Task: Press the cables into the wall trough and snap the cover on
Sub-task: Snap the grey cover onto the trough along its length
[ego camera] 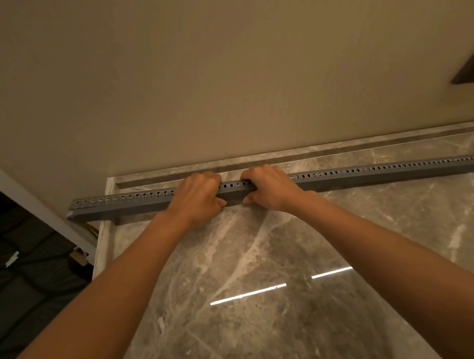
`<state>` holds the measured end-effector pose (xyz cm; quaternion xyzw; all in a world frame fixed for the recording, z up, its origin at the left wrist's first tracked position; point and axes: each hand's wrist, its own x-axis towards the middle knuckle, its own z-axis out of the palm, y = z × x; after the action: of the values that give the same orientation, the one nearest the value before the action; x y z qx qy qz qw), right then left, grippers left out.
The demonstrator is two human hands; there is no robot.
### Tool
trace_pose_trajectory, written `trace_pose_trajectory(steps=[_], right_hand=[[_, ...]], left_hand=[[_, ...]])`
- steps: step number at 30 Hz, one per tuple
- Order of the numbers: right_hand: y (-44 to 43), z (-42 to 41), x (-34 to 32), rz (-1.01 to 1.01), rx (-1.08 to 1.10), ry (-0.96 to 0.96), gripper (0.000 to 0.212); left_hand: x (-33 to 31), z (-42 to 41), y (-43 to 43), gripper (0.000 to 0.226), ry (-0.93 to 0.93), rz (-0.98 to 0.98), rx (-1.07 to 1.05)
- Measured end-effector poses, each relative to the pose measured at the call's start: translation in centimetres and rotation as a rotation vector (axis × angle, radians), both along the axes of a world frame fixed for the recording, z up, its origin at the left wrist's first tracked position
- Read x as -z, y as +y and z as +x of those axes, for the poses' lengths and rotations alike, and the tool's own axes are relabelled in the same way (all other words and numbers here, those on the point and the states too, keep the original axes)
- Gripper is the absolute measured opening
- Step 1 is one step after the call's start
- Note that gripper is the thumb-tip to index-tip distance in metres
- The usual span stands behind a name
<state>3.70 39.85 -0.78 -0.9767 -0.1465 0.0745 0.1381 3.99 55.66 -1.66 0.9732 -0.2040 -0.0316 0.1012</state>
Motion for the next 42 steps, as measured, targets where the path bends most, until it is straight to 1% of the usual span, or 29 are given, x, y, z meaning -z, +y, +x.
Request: trace_pose_trajectory(steps=[3,5,10,13,18,22,27,29,32,34,37,42], right_hand=[[0.6,0.0,-0.1,-0.016,0.034,0.024,0.022],[1.4,0.1,-0.3,-0.005,0.033,0.050,0.021],[5.3,0.4,-0.4,0.087,-0.022,0.099,0.027],[7.6,0.4,-0.2,0.088,-0.063,0.087,0.028],[8.0,0.4,0.2,0.080,-0.074,0.027,0.028],[7.7,0.4,0.2,0.070,-0.102,0.018,0.023],[7.2,0.7,0.1,0.091,-0.123,0.031,0.021],[7.1,0.7,0.2,0.114,-0.126,0.028,0.023],[7.1,0.6,0.4,0.082,-0.149,0.031,0.026],[7.1,0.4,0.4,0.055,-0.152,0.031,0.027],[7.4,0.2,0.0,0.072,-0.134,0.041,0.025],[10.1,-0.1,-0.3,0.123,-0.126,0.041,0.024]], left_hand=[[0.1,0.1,1.1,0.030,0.070,-0.092,-0.010],[-0.2,0.2,2.4,0.029,0.099,-0.111,-0.040],[-0.9,0.8,6.6,0.031,0.122,-0.025,-0.112],[-0.9,0.5,7.5,0.032,0.094,0.023,-0.102],[-0.9,0.0,7.1,0.026,0.006,-0.001,-0.119],[-0.8,-0.3,7.1,0.023,-0.007,0.005,-0.093],[-1.1,-0.3,6.7,0.020,0.029,-0.020,-0.118],[-1.3,-0.6,6.6,0.022,0.062,-0.044,-0.153],[-1.5,-1.3,7.1,0.027,0.093,-0.060,-0.212],[-1.8,-1.5,8.0,0.029,0.094,-0.039,-0.253],[-2.6,-1.6,10.0,0.032,0.120,-0.004,-0.304],[-3.0,-1.3,12.1,0.035,0.135,0.057,-0.283]])
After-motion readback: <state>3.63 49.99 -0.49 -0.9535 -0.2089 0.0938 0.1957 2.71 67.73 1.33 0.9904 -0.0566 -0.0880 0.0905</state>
